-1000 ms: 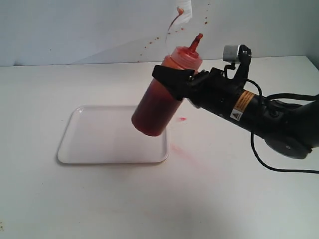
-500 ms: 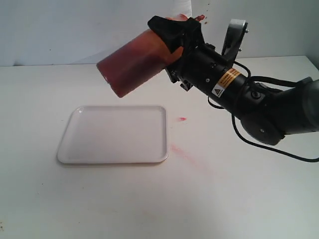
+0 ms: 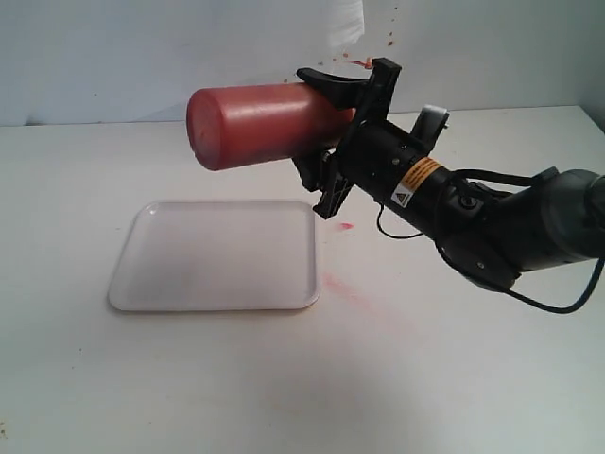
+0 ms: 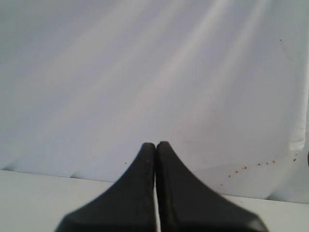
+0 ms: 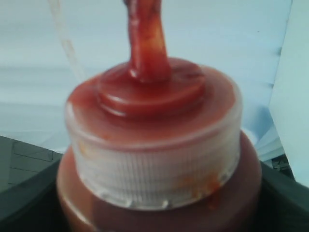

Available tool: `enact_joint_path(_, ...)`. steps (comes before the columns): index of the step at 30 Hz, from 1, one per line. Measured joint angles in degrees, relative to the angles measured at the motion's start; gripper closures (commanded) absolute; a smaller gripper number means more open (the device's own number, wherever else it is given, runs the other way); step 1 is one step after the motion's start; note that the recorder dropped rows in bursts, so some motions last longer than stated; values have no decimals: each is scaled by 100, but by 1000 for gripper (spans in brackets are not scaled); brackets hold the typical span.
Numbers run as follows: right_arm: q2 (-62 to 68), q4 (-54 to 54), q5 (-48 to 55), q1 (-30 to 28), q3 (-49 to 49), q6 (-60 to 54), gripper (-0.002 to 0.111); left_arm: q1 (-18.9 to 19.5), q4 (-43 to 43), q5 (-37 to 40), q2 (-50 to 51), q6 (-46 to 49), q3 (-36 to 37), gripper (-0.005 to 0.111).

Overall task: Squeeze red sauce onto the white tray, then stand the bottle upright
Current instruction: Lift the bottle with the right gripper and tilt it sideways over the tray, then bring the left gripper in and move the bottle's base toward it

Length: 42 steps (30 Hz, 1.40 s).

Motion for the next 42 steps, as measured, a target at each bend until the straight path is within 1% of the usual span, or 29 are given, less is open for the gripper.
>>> enact_joint_path(5,0,206,160,209,-22,64,108,0,0,-51,0,-49,0,104)
enact_joint_path(7,0,294,294,353,-22,79,108,0,0,-82,0,-203,0,97)
enact_joint_path(8,0,339,333,415,-22,79,108,0,0,-94,0,-308,0,91)
enact_joint_path(10,0,481,371,556,-22,79,108,0,0,-153,0,-588,0,74)
enact_joint_path(14,0,658,376,693,-22,89,108,0,0,-214,0,-1385,0,21)
enact_joint_path(15,0,693,376,693,-22,89,108,0,0,-214,0,-1680,0,10)
enact_joint_path(16,0,714,376,693,-22,89,108,0,0,-214,0,-1998,0,3)
enact_joint_path(17,0,726,376,693,-22,89,108,0,0,-214,0,-2321,0,2)
enact_joint_path(20,0,776,376,693,-22,89,108,0,-10,-214,0,-3186,0,6)
enact_joint_path(22,0,787,376,693,-22,89,108,0,-22,-214,0,-3739,0,12)
enact_joint_path(23,0,787,376,693,-22,89,108,0,-86,-214,0,-3810,0,17)
enact_joint_path(24,0,787,376,693,-22,89,108,0,-430,-214,0,-3893,0,20)
enact_joint_path(25,0,787,376,693,-22,89,108,0,-655,-232,0,-3919,0,27)
enact_joint_path(26,0,787,376,693,-22,89,108,0,-960,-291,0,-3946,0,31)
enact_joint_path(27,0,787,385,693,-22,89,108,0,-1012,-293,0,-3935,0,36)
enact_joint_path(29,0,787,385,693,-22,89,108,0,-796,-375,0,-3647,0,37)
enact_joint_path(31,0,787,385,693,-22,89,108,0,-326,-474,0,-2979,-95,37)
enact_joint_path(32,0,802,385,693,-22,89,108,0,-266,-500,36,-2802,-204,36)
enact_joint_path(34,0,871,385,693,-22,89,108,0,-209,-967,430,-2564,-603,28)
enact_joint_path(36,0,963,385,693,-22,89,108,0,-239,-1595,1230,-2569,-896,22)
enact_joint_path(37,0,1002,385,693,-22,89,108,0,-310,-1997,1798,-2761,-980,22)
enact_joint_path(38,0,1047,385,693,-22,89,108,0,-346,-2212,2282,-2969,-995,23)
enact_joint_path(39,0,1088,385,693,-22,89,108,0,-365,-2535,3067,-3491,-995,24)
enact_joint_path(42,0,1213,385,693,-22,89,108,0,-310,-3183,4356,-4610,-995,30)
